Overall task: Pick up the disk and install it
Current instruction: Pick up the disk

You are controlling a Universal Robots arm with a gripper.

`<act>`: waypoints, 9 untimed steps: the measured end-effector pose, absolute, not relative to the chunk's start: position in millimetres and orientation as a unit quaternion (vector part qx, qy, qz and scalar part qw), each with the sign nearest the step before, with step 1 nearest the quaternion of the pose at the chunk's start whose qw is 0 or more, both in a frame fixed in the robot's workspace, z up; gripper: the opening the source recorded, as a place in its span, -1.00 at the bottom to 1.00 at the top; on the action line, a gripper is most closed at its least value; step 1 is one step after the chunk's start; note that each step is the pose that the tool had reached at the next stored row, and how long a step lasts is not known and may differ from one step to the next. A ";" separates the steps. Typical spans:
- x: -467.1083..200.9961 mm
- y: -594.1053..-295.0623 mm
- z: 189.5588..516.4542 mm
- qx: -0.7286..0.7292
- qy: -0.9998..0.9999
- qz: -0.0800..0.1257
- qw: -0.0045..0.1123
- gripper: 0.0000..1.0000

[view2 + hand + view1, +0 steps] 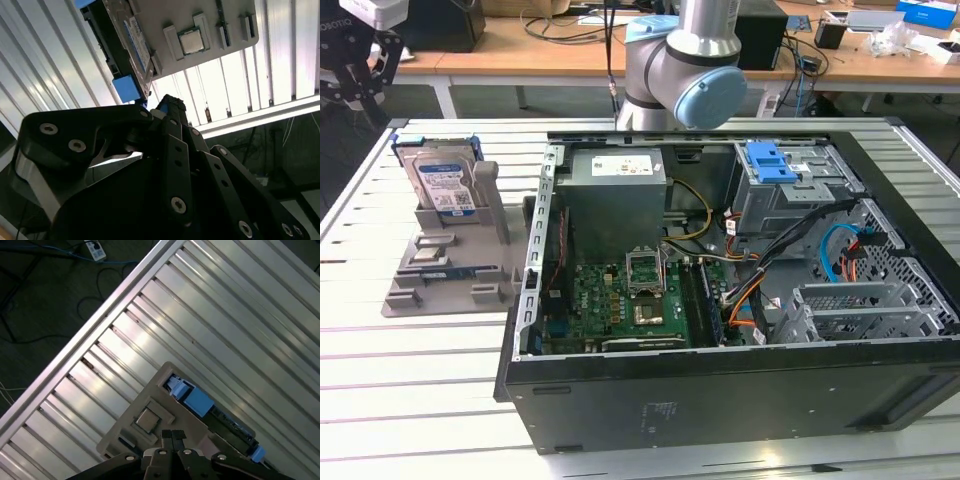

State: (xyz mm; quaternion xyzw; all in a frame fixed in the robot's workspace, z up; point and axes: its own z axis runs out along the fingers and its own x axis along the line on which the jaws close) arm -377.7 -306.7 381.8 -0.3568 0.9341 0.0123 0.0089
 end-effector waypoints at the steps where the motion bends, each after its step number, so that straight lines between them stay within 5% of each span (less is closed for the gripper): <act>1: -377.7 -306.7 381.8 -0.360 0.933 0.012 0.009 -0.79; 9: -377.7 -306.8 381.8 -0.386 0.923 0.013 0.009 -0.79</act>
